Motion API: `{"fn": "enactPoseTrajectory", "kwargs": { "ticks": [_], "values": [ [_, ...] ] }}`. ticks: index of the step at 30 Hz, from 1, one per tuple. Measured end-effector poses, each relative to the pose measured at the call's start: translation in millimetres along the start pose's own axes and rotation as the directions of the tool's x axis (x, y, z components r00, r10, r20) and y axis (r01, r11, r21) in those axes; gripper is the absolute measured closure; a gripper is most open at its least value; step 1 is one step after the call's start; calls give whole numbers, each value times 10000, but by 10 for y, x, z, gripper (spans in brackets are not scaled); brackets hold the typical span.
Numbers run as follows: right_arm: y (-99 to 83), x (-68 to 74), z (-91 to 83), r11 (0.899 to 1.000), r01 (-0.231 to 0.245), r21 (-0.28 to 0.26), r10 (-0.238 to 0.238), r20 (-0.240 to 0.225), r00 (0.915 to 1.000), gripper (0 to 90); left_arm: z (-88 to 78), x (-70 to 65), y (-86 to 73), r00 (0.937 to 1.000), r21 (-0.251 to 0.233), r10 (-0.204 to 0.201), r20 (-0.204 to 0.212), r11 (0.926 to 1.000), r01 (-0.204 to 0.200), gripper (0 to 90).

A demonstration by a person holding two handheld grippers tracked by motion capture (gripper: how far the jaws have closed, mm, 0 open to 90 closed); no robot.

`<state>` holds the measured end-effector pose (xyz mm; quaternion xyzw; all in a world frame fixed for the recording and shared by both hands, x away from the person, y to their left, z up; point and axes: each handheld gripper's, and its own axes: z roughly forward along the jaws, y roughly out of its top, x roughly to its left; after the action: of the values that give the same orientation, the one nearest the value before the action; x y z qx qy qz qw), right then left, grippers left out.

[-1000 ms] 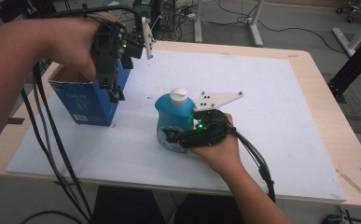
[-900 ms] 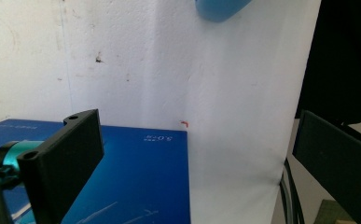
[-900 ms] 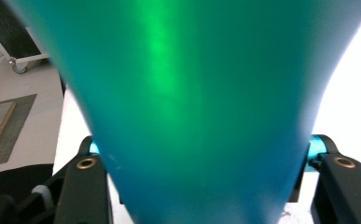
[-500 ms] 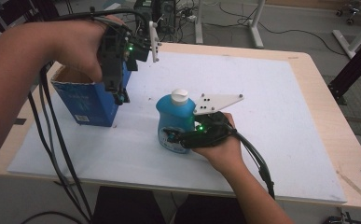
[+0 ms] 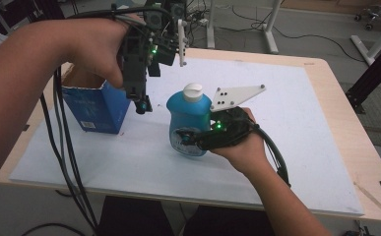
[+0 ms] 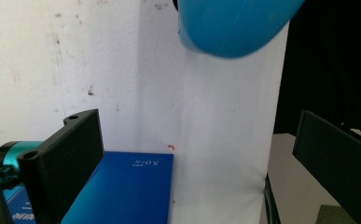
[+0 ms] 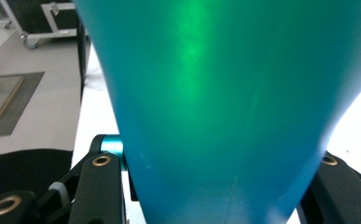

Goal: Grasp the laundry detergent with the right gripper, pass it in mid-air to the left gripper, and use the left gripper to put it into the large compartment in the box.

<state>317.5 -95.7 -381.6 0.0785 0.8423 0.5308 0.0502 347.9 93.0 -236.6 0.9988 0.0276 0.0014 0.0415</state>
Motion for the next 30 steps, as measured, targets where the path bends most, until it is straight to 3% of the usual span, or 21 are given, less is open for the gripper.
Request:
{"fn": "enactPoseTrajectory", "kwargs": {
  "ticks": [11, 20, 30],
  "values": [
    [176, -23, -53, 9999, 166, 9, -164, -1074, 9941, 471, -65, -107, 209, 9997, -124, -83, 242, 9999, 86, 17],
    [295, -44, -21, 9994, 355, 48, -343, -1555, 9872, 472, -94, -158, 344, 9981, -102, -462, 408, 9989, 467, 17],
    [413, -46, 31, 9987, 506, 25, -493, -1823, 9820, 473, -108, -187, 427, 9983, 20, -399, 424, 9992, 399, 17]
  ]
}}
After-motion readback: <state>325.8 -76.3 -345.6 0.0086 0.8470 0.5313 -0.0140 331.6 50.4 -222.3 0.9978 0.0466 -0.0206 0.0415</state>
